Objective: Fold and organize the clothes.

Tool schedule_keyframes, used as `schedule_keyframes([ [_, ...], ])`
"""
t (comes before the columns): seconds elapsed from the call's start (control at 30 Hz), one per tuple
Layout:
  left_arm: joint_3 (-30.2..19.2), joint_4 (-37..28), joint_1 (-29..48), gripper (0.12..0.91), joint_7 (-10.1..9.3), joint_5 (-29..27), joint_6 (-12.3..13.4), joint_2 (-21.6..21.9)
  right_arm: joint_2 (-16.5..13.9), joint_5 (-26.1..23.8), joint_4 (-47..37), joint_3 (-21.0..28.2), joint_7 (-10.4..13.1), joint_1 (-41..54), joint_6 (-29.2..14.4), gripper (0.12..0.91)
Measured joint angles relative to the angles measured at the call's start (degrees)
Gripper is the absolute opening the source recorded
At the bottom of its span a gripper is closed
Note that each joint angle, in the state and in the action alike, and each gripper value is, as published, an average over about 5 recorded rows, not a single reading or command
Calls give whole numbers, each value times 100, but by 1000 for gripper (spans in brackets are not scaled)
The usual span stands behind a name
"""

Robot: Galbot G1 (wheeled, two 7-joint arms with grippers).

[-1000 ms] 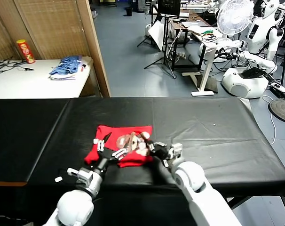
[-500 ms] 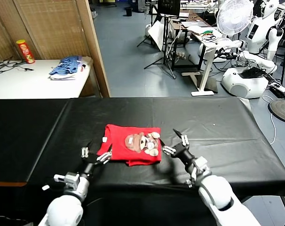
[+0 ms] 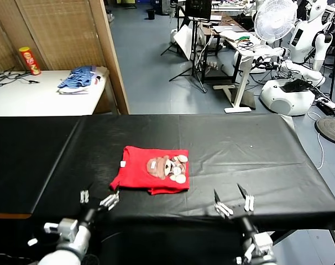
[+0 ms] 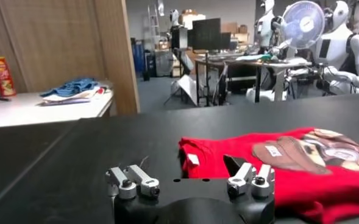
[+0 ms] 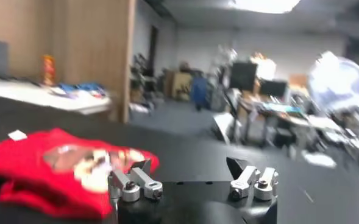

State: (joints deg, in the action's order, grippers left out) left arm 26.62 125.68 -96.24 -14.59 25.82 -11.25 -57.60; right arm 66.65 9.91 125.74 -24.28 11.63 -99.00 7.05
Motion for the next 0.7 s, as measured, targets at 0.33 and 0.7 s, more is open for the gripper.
schedule_keyframes([
  [0.33, 588, 771, -937, 798, -16, 517, -744, -33, 210, 249, 966, -33, 616, -1161, 878, 798],
  [0.7, 759, 949, -1042, 798, 32, 568, -844, -55, 223, 253, 1170, -40, 644, -1380, 991, 798],
])
